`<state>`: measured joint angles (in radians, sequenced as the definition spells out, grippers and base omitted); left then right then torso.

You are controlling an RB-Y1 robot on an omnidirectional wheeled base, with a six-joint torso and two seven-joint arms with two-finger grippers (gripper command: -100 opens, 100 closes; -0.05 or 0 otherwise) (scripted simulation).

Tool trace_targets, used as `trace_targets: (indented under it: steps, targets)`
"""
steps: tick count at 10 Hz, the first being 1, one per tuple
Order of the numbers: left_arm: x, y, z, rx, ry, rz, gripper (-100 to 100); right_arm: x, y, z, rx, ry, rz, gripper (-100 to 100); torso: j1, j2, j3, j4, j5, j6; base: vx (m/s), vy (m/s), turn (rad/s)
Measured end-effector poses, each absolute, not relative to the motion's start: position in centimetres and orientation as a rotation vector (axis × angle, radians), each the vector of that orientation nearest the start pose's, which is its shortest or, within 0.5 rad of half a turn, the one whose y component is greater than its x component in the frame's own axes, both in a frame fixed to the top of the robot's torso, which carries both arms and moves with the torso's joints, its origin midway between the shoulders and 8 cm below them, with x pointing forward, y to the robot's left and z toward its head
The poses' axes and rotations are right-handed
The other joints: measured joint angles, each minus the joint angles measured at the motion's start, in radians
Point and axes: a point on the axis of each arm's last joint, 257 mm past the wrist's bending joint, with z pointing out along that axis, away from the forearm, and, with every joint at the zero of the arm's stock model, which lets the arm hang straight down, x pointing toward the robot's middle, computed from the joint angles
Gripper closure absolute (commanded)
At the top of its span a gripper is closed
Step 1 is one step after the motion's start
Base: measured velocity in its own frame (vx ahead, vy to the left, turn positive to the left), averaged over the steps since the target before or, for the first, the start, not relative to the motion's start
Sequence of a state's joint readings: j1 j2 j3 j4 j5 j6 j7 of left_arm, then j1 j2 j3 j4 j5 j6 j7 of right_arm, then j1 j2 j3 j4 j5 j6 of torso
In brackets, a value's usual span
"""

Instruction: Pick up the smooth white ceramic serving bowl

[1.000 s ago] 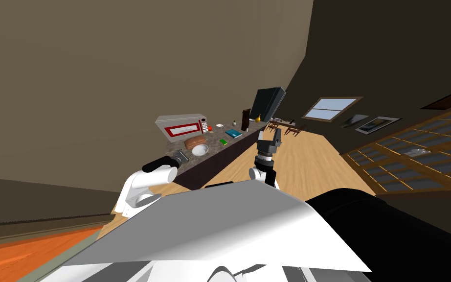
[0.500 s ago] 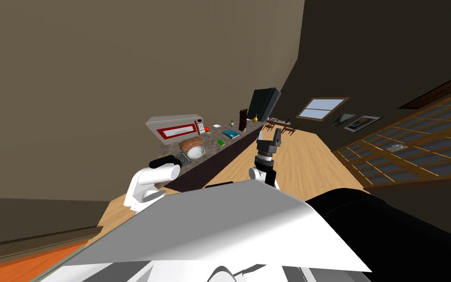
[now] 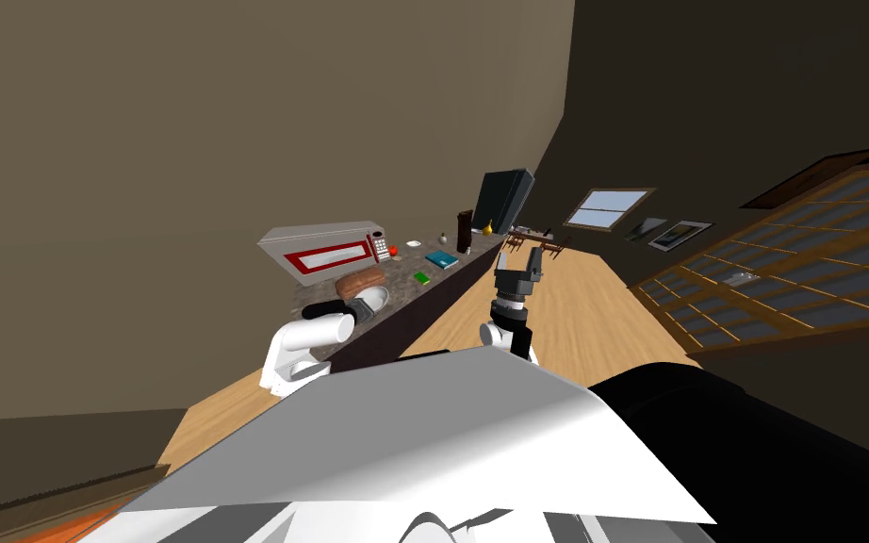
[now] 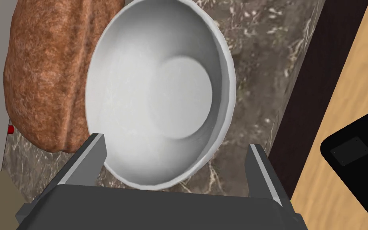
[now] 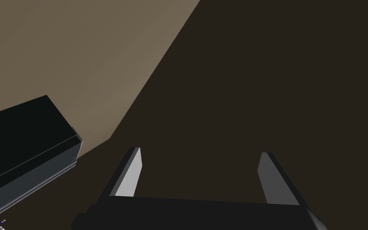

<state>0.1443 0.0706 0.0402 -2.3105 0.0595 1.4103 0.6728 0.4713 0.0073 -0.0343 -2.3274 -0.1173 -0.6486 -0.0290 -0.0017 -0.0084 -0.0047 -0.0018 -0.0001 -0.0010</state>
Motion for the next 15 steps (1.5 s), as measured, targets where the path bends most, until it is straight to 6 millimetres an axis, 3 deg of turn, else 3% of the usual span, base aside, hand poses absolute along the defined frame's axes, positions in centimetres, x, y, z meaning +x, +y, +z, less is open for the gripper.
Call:
trace_targets:
  steps: [3,4,5,9,10,14,15]
  targets:
    - [38.6,23.9,-28.3,-2.499,1.085,-0.892,-100,30.1,-29.7,7.9,0.554,0.367,1.418,0,0.002,0.002,0.001,0.0,0.0,0.0,0.048,0.0,-0.022]
    - [38.6,23.8,-28.4,-2.503,1.085,-0.89,0,30.1,-29.7,7.9,0.554,0.367,1.419,0,0.002,0.004,0.002,0.001,0.0,0.0,0.0,0.0,0.0]
    - [38.6,23.8,-28.4,-2.503,1.085,-0.89,-100,30.1,-29.7,7.9,0.554,0.367,1.419,0,0.002,0.005,0.003,0.001,0.0,0.0,0.011,-0.003,0.019]
    - [39.6,23.7,-29.8,-2.498,1.093,-0.896,-100,30.1,-29.7,7.9,0.554,0.367,1.419,0,0.002,0.005,0.003,0.001,0.0,0.0,0.012,-0.004,0.012]
    - [39.7,23.7,-29.8,-2.496,1.093,-0.898,100,30.1,-29.7,7.9,0.554,0.367,1.419,0,0.002,0.005,0.003,0.001,0.0,0.0,0.0,0.0,0.0]
    - [39.6,23.7,-29.9,-2.499,1.093,-0.896,100,30.1,-29.7,7.9,0.554,0.367,1.419,0,0.002,0.006,0.004,0.002,0.0,0.0,0.0,0.0,0.0]
    - [39.6,23.7,-29.9,-2.499,1.093,-0.896,0,30.1,-29.7,7.9,0.554,0.367,1.419,0,0.002,0.006,0.004,0.002,0.0,0.0,0.0,0.0,0.0]
